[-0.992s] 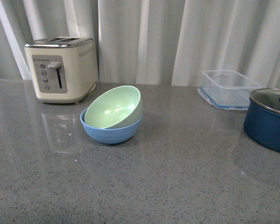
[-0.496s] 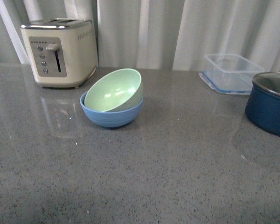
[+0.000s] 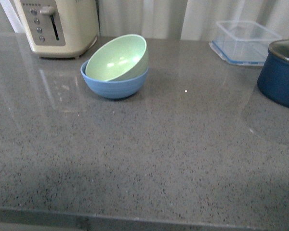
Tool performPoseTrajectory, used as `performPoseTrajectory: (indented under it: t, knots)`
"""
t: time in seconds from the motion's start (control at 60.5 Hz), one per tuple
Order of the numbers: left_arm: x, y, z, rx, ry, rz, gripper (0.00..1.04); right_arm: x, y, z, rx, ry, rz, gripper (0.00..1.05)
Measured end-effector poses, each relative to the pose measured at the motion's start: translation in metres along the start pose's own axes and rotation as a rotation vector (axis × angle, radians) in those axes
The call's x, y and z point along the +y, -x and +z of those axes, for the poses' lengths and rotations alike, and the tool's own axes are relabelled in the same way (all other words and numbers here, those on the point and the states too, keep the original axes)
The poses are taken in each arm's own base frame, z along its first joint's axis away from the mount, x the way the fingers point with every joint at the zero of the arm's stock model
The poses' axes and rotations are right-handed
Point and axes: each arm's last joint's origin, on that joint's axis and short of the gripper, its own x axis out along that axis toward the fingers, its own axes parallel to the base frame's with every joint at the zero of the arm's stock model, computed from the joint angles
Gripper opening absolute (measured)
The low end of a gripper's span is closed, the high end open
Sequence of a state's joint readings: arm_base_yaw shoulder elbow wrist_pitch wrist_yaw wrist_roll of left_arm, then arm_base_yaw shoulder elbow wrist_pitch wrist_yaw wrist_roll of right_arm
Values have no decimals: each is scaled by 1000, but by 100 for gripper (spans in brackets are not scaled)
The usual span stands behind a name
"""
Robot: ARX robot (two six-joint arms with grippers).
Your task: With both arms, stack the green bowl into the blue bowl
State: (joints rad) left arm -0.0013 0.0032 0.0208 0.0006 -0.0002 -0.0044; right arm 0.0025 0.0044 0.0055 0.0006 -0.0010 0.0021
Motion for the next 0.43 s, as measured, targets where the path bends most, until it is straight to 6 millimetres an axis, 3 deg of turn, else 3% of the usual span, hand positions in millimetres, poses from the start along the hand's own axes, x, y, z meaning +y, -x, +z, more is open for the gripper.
performPoseTrajectory:
  t: [0.43]
  knots:
    - [0, 0, 0, 0, 0, 0, 98, 0, 0, 0, 0, 0, 0, 95]
